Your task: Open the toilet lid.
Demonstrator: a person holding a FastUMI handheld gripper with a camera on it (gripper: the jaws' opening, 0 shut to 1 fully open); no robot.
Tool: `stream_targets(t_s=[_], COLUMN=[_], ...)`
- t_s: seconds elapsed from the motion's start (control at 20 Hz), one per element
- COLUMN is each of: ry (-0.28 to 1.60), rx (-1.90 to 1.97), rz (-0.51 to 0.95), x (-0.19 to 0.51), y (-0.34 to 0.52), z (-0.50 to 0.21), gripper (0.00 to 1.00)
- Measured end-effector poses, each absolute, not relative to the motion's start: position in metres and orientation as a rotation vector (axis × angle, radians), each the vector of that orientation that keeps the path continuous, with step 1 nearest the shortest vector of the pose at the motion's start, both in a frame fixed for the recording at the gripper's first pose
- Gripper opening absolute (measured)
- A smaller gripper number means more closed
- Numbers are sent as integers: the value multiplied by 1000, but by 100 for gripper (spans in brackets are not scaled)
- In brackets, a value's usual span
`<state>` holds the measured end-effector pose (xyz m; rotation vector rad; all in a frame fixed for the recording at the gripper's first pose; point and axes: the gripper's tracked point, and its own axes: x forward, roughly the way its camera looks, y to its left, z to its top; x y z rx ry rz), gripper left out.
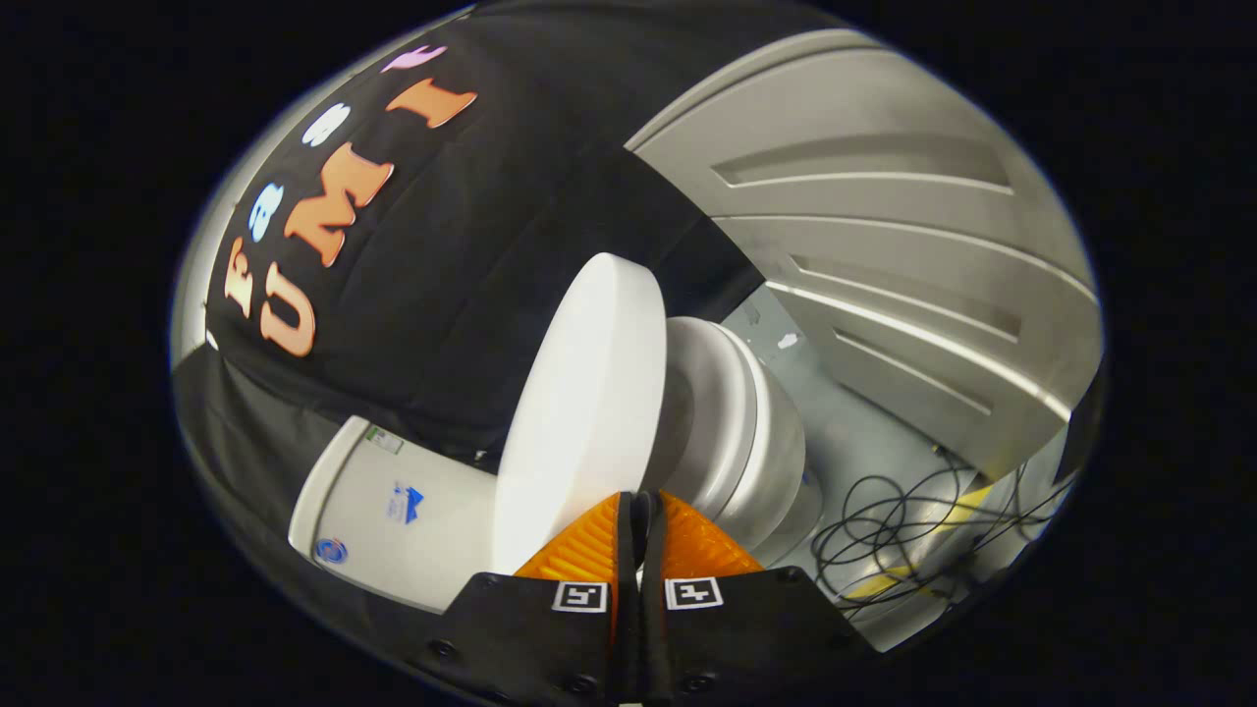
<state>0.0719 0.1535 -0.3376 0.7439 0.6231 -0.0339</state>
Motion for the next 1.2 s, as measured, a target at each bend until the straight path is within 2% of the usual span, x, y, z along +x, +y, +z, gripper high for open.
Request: stream_targets(t_s=[0.85, 1.2], ry=[471, 420], rx=[105, 39], rz=[7, 19], x=[86, 86], y=[246, 281], z=[-197, -166], gripper=[8, 8])
